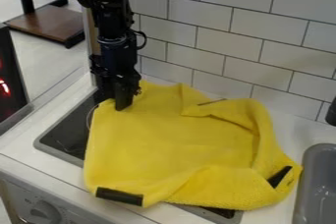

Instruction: Fold the cloth from left to right

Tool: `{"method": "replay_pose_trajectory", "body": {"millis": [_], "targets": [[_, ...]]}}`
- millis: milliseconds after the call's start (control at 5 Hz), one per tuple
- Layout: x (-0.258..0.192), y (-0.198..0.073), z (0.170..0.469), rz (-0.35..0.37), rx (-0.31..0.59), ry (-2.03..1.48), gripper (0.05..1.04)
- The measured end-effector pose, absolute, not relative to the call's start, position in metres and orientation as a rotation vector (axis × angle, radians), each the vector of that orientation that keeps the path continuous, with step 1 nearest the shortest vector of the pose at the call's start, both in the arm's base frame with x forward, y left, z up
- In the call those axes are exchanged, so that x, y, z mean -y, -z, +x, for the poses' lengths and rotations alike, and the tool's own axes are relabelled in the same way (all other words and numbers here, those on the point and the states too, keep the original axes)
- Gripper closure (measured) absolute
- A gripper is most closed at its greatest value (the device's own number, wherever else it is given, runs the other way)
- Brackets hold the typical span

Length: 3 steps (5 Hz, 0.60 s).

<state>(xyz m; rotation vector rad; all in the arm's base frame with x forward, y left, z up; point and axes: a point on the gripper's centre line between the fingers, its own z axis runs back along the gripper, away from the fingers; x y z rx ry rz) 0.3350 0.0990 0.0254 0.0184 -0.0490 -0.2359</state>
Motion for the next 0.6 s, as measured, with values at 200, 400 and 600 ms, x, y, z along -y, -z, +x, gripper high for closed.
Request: {"method": "replay_pose_trajectory", "body": {"millis": [200, 400, 600], "targets": [[-0.099, -0.028, 0.338, 0.014, 0.058, 0.235, 0.903], [-0.105, -0.03, 0.336, 0.003, 0.059, 0.203, 1.003], [-0.111, -0.032, 0.334, -0.008, 0.056, 0.177, 1.022]]}}
